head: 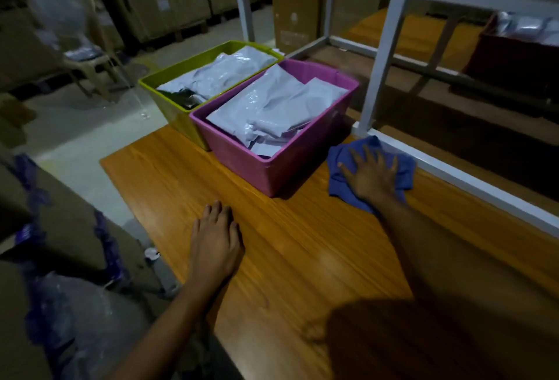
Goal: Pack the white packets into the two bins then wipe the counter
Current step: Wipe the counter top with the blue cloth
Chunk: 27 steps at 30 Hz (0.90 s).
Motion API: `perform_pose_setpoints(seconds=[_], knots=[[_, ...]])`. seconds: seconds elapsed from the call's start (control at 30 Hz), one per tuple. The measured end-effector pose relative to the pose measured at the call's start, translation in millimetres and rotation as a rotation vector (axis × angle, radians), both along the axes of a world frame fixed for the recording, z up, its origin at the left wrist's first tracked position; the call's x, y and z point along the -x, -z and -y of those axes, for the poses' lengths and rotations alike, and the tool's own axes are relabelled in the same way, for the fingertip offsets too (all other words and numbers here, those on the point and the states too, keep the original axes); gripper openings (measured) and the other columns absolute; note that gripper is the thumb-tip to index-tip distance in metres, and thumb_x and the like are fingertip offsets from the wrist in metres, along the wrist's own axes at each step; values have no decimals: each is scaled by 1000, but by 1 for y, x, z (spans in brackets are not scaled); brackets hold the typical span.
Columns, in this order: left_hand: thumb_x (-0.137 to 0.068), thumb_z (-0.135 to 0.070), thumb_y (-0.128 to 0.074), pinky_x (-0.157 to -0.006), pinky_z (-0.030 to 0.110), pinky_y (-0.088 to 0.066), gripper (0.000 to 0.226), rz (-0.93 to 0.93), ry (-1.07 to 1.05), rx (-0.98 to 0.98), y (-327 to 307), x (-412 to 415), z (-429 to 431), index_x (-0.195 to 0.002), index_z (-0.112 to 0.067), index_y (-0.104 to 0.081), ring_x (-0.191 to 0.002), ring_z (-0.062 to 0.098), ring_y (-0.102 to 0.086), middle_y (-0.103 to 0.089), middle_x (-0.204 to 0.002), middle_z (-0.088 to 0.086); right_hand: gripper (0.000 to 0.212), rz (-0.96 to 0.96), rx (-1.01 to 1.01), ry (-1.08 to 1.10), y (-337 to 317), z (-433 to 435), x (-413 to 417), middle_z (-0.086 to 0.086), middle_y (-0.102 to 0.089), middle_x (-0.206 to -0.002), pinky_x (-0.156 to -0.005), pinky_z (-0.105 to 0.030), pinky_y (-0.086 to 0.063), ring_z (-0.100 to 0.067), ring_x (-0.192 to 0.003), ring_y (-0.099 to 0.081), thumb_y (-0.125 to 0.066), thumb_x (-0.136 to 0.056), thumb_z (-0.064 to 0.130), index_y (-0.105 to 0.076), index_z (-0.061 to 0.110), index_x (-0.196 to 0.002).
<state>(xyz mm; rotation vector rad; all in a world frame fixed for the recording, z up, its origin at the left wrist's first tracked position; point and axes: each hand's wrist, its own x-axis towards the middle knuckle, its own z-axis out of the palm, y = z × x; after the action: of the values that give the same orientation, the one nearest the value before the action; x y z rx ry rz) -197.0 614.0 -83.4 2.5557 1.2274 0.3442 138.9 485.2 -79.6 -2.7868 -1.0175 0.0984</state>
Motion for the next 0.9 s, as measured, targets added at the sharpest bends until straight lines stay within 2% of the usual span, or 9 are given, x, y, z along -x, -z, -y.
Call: perform_pose_setpoints(seconds=[0.1,0.2,0.3,0.4,0.5,0.6,0.7,0.9], knots=[[-103,-32,-33,-119,48,-17,44,46,-87,15,-5,8,0,-141,-13,-45,-146,27,-24,-34,-155,9,62,29,-54,-69,2,1,50,-4,-20,-160,-114,-61,-3,-28,-147,-11,-23,-96,62,-25,32,-150],[-102,-31,-35,-118,49,-20,43,41,-139,27,-8,22,-11,-139,-13,-47,-145,29,-26,-36,-154,10,65,75,-107,-208,9,9,127,-6,-33,-155,-111,-62,-8,-26,-143,-23,-24,-91,59,-40,27,-145],[-102,-30,-36,-117,51,-21,44,12,-162,29,-9,38,-33,-140,-10,-46,-144,32,-27,-36,-153,13,63,69,-111,-317,6,4,194,-4,-42,-151,-111,-63,-14,-28,-140,-34,-31,-87,60,-47,29,-140],[-98,-40,-29,-118,50,-21,56,-47,-156,77,-10,55,-64,-143,-10,-42,-145,34,-24,-31,-156,14,61,74,-133,-522,-1,-8,245,-5,-47,-147,-111,-60,-16,-30,-136,-42,-40,-84,60,-52,30,-136],[-95,-50,-25,-120,47,-16,67,-59,-102,114,-9,70,-92,-148,-11,-35,-148,31,-17,-23,-160,12,61,71,-106,-659,-3,-29,264,-4,-44,-149,-111,-58,-14,-29,-137,-41,-42,-86,64,-49,32,-137],[-100,-47,-30,-120,44,-13,62,-40,-81,131,-9,78,-121,-150,-11,-31,-149,29,-13,-20,-160,11,62,45,-54,-606,-3,-59,265,-3,-45,-149,-111,-59,-14,-28,-138,-39,-38,-86,66,-46,34,-139],[-98,-49,-25,-121,43,-13,66,-23,-84,133,-10,83,-154,-151,-10,-29,-150,28,-12,-19,-161,11,63,-3,-33,-497,-5,-91,272,-6,-45,-148,-109,-64,-16,-33,-137,-38,-34,-87,65,-43,33,-141],[-103,-48,-23,-122,44,-9,64,-106,-122,93,-6,82,-239,-154,-10,-17,-151,28,-4,-8,-163,12,65,39,-28,-596,0,-160,279,-5,-41,-152,-111,-63,-13,-30,-141,-34,-31,-89,68,-40,34,-143]])
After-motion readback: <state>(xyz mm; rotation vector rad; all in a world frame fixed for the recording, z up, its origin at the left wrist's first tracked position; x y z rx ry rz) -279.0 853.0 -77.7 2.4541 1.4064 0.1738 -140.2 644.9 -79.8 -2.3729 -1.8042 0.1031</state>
